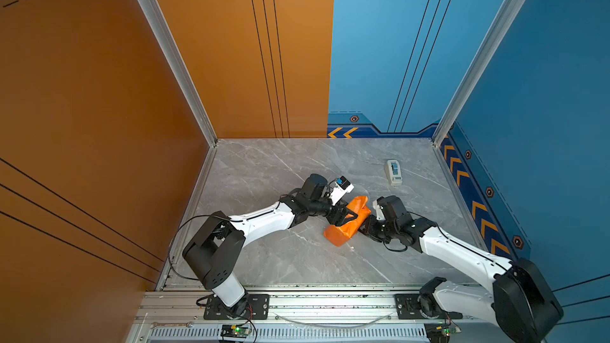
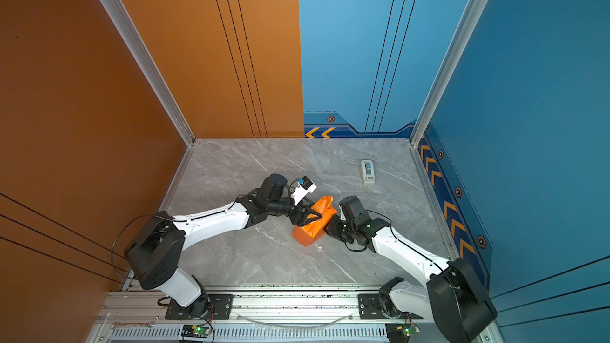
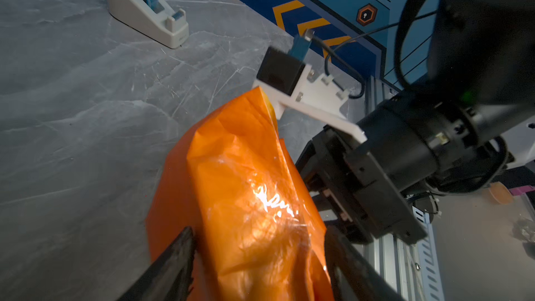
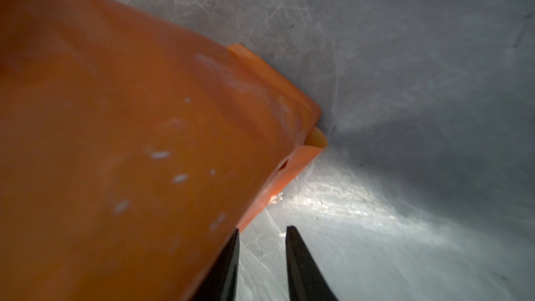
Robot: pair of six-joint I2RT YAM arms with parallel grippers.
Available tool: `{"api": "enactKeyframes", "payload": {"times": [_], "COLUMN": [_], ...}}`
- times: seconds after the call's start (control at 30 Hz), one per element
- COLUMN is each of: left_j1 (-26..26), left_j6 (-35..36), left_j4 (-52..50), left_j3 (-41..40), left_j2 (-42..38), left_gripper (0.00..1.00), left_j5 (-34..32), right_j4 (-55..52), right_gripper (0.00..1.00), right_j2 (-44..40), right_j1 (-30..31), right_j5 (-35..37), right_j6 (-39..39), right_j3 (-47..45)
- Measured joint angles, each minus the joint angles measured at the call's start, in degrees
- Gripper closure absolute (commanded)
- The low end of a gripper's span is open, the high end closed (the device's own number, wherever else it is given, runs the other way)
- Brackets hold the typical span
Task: Wrap a gift box in wrapping paper
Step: Lay the gift box flat at the center of the table, then reset both arms
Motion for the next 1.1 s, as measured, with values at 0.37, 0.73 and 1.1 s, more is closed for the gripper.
{"api": "enactKeyframes", "payload": {"times": [0.37, 0.73, 1.1], "left_j1": [-7.5, -3.4, 16.6], "left_j6": [10.4, 8.1, 3.5], "left_j4": [-9.2, -10.2, 4.0], "left_j3": [0.2, 0.2, -17.8], "left_j2": [-2.6, -4.0, -24.1], "left_gripper": [0.28, 0.18, 0.02], "left_j5": [-6.9, -11.5, -40.0], "right_j4": [9.8, -11.3, -5.2], "right_gripper": [0.63, 0.52, 0.0], "right_j2": [1.6, -32.9, -26.1], "right_j1": [-6.5, -12.7, -19.7], "right_j5": [0.7, 6.2, 23.7], "right_j6": [0.0, -3.0, -26.7], "right_j3": [-3.4, -5.7, -2.2]}}
